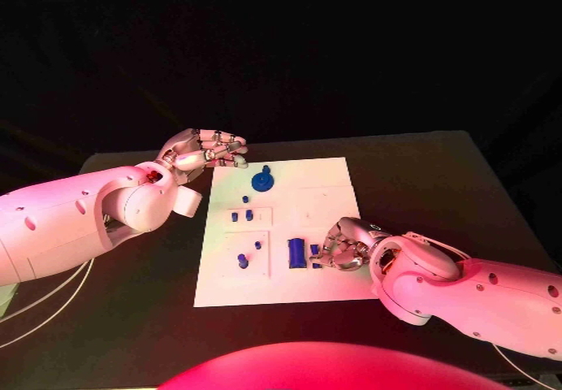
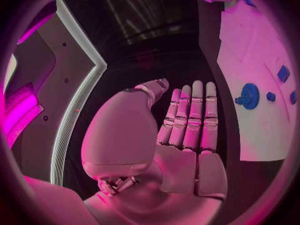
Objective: Assemble the parts on the task board
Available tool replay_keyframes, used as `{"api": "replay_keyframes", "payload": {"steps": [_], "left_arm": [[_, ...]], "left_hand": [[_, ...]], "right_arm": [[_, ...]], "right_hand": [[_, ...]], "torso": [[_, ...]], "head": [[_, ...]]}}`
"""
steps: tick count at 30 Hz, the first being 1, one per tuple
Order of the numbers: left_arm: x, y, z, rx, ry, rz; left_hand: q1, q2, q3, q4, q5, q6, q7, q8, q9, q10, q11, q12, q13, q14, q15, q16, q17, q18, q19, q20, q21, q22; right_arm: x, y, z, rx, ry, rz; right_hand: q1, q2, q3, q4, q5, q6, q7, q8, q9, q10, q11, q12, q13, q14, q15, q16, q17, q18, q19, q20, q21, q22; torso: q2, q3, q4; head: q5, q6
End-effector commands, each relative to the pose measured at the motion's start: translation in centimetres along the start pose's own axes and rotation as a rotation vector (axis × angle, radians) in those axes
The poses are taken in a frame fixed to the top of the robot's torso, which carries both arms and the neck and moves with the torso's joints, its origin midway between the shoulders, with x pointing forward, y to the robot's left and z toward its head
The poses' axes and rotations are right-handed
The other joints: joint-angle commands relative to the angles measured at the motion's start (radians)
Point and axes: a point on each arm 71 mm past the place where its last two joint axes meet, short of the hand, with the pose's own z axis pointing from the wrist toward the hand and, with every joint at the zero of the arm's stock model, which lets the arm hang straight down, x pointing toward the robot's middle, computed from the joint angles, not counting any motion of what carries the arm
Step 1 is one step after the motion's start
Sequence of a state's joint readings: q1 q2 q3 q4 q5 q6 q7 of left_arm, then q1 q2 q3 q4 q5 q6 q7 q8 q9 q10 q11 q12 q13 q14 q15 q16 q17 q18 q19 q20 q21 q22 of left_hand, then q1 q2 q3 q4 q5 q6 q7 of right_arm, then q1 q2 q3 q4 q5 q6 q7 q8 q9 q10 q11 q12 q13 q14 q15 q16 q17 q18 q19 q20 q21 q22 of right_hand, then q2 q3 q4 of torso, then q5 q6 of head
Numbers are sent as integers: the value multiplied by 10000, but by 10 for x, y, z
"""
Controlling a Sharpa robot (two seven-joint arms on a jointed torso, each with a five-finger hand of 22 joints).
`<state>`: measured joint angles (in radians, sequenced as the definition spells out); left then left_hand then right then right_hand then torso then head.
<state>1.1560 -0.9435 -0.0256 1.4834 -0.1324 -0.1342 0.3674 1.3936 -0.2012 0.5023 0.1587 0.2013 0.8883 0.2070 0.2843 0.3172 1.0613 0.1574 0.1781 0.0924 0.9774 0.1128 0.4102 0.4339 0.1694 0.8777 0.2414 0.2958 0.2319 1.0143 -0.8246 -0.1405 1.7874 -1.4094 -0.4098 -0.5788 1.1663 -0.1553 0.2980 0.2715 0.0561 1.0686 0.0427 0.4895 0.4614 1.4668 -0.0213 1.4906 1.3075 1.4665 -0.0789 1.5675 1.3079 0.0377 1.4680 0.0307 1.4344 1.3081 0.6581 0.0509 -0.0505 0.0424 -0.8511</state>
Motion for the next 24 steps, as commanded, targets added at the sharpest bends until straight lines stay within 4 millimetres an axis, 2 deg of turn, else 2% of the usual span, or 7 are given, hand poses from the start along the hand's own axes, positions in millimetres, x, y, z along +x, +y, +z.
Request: {"api": "replay_keyframes", "payload": {"steps": [1,8,13,17,20,22,24], "left_arm": [[2,0,0,59,128,-63],[2,0,1,68,129,-71],[-1,1,2,118,12,-70],[-4,2,4,249,-256,-87],[-8,5,8,403,-620,-195],[-9,6,9,452,-766,-262],[-12,9,12,503,-1033,-403]], "left_hand": [[11,55,0,36,-6,-48,19,-38,9,-52,-20,35,14,-57,-7,-64,9,123,64,-32,-35,-9],[11,55,0,36,-6,-48,19,-38,9,-52,-20,35,14,-57,-7,-64,9,123,64,-32,-35,-9],[0,52,-11,50,-11,-52,20,-39,10,-55,-18,38,15,-57,-6,-68,19,122,75,-32,-51,-19],[-30,26,-39,70,-21,-64,21,-43,9,-61,-15,39,14,-64,0,-76,24,120,79,-29,-67,-29],[-281,-127,-294,276,-76,-127,13,-73,3,-49,-14,77,32,-92,11,-114,60,119,99,-5,-178,-102],[-326,-172,-378,324,-96,-145,21,-81,1,-47,-17,88,38,-96,14,-123,71,121,110,0,-208,-123],[-446,-271,-667,501,-105,-267,45,-149,-21,-78,5,109,54,-249,59,-265,65,111,84,41,-360,-220]], "right_arm": [[1,-3,-1,11,-173,-122],[-12,0,-9,-1140,-847,1026],[-37,-4,-9,-2026,-2037,2729],[-61,-21,3,-1995,-2810,4154],[-79,-44,20,-1512,-3127,5704],[-84,-52,25,-1332,-3205,6204],[-93,-64,35,-1171,-3420,6792]], "right_hand": [[80,-22,0,-18,33,-49,-21,13,-7,761,-84,-28,2245,1043,-83,33,2629,-142,697,-69,3,2316],[-525,-244,-606,190,23,-233,82,-44,-25,697,4,-186,2180,1043,-17,33,2629,-97,627,-28,-270,2254],[-306,-19,-1094,165,27,-925,358,-418,-140,425,243,-749,1946,998,179,-63,2447,97,299,132,-1474,1978],[210,103,-1248,117,27,-1286,538,-664,-203,36,408,-1494,1624,865,322,-357,1944,320,-109,272,-2895,1644],[1140,263,-1357,52,36,-1837,817,-794,-175,-1640,694,-4135,349,105,587,-1721,8,914,-1550,539,-7097,559],[1282,289,-1377,38,27,-1913,856,-768,-160,-1921,720,-4500,129,-49,620,-1965,-301,994,-1765,575,-7687,380],[1637,379,-1416,64,17,-2425,1080,-624,-124,-4487,999,-7652,-1635,-1542,871,-3880,-2567,1371,-3347,795,-11198,-712]], "torso": [[-4,-3,-11],[-20,-21,-9],[-67,-39,-22],[-145,-107,-48],[-230,-172,-78],[-255,-182,-86],[-306,-190,-118]], "head": [[9,10],[23,58],[48,151],[8,326],[2,501],[-19,537],[-73,704]]}}
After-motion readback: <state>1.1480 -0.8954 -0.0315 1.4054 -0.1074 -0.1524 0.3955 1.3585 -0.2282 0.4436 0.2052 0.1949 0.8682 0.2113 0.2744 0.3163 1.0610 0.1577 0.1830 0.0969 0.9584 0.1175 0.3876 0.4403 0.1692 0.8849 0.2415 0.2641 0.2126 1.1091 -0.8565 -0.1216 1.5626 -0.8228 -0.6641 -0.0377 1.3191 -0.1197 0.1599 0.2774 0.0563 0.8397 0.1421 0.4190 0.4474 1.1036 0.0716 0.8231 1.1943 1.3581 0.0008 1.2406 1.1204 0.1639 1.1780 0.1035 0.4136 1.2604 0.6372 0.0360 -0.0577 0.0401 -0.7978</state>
